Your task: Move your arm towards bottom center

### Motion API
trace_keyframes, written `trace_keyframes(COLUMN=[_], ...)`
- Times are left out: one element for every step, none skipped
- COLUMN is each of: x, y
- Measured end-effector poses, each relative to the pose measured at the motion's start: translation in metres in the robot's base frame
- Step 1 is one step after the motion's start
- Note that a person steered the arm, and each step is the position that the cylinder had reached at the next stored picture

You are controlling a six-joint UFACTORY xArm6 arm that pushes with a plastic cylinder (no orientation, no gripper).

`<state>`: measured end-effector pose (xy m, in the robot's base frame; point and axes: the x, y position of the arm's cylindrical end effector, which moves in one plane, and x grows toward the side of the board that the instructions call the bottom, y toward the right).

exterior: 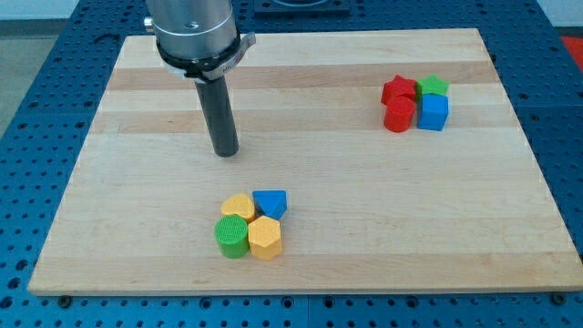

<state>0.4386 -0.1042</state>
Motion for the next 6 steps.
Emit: trace_keyframes(x=[-0.009, -0.009, -0.008, -0.008, 0.000, 0.041], y=[0.016, 0.059, 0.108, 0.124, 0.128, 0.164])
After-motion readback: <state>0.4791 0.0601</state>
